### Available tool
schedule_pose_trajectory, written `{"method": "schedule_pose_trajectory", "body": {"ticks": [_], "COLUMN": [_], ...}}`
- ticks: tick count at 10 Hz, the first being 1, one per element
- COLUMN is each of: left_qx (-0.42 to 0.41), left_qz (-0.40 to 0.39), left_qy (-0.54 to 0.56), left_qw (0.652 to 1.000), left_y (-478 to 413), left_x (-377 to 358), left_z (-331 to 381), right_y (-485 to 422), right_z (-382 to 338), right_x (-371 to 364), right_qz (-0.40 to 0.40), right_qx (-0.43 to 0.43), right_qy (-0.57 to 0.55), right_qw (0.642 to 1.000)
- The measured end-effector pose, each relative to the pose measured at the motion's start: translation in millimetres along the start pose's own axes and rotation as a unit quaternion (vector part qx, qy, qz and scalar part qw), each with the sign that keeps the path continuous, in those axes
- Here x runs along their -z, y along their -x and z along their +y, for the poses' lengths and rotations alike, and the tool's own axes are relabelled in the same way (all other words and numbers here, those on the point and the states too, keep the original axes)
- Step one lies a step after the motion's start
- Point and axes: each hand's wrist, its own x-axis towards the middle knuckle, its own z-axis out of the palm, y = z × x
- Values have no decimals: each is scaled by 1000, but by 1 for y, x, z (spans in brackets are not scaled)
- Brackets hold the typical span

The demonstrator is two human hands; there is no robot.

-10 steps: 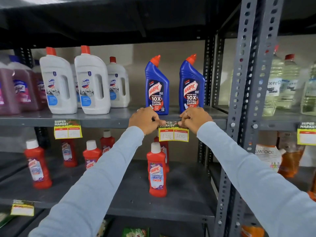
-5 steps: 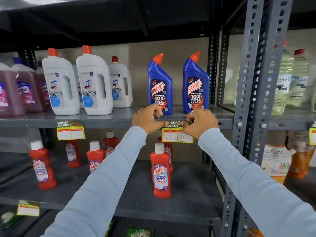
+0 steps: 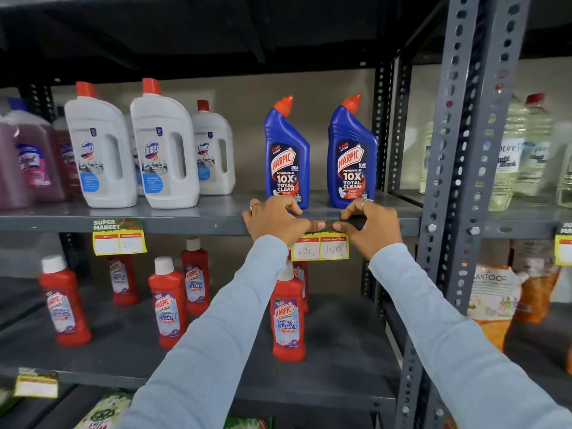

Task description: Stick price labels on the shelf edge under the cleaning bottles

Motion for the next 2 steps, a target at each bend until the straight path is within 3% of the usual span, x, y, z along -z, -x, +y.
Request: {"method": "schedule_pose_trajectory", "body": {"ticks": [1, 2], "left_qx": [-29, -55], "left_qz": [7, -31], "left_qy": [-12, 3], "left_qw": [999, 998], "left_y": [8, 4], "left_x": [5, 15], "left_z": [4, -6], "right_y": [-1, 2], "right_z": [-1, -14], "right_x": [3, 27], "right_qz": [-38, -35], "right_qx": [-16, -14], "right_qy": [27, -69], "right_qw": [999, 997]}}
